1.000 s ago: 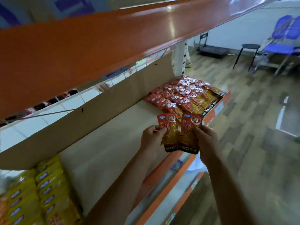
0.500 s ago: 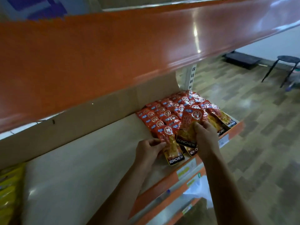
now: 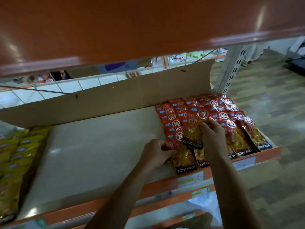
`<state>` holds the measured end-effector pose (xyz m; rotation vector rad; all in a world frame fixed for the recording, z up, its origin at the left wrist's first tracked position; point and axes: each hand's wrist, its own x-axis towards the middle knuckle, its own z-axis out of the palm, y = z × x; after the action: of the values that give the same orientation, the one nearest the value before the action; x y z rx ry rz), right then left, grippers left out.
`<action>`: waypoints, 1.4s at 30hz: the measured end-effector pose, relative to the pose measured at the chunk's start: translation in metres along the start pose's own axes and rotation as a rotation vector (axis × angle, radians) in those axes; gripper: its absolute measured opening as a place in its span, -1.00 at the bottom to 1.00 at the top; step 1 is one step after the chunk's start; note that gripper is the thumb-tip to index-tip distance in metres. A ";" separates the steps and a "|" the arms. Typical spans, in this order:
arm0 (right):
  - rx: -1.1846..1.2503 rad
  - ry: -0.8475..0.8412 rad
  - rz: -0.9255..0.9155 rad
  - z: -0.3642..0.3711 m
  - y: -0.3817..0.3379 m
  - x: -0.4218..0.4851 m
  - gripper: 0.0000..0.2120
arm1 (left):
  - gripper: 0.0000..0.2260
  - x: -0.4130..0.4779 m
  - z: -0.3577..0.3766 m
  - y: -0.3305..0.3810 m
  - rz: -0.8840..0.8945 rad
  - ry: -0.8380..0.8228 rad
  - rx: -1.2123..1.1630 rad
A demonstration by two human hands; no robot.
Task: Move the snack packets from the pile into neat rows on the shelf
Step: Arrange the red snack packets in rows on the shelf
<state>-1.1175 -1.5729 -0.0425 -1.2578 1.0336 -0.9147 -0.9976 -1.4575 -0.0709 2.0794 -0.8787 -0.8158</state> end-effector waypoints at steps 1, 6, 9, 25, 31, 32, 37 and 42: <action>0.000 -0.005 0.002 -0.001 0.001 0.001 -0.85 | -0.88 0.000 0.000 0.001 0.004 0.004 0.010; -0.015 -0.029 -0.017 -0.002 0.002 0.005 -0.85 | -0.81 -0.001 0.000 0.003 0.042 0.011 0.098; -0.018 -0.003 -0.034 -0.005 0.000 0.009 -0.83 | -0.68 0.005 -0.004 0.007 0.030 0.069 0.122; -0.345 -0.278 -0.182 0.045 -0.007 0.000 -0.91 | -0.58 0.016 -0.011 0.011 0.138 0.238 -0.325; -0.648 -0.308 -0.313 0.055 -0.007 -0.004 -0.61 | -0.38 0.032 -0.037 -0.003 -0.024 0.497 -0.243; -0.669 -0.313 -0.325 0.057 -0.004 -0.004 -0.62 | -0.40 0.037 -0.040 -0.005 -0.016 0.487 -0.169; -0.718 -0.304 -0.380 0.060 0.004 -0.003 -0.65 | -0.61 0.068 -0.039 -0.008 0.027 0.435 0.280; -0.726 -0.309 -0.388 0.059 0.008 0.000 -0.66 | -0.64 0.083 -0.031 0.000 -0.034 0.452 0.498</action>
<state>-1.0611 -1.5543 -0.0496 -2.1895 0.9114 -0.5997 -0.9276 -1.5108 -0.0762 2.5699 -0.8475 -0.1182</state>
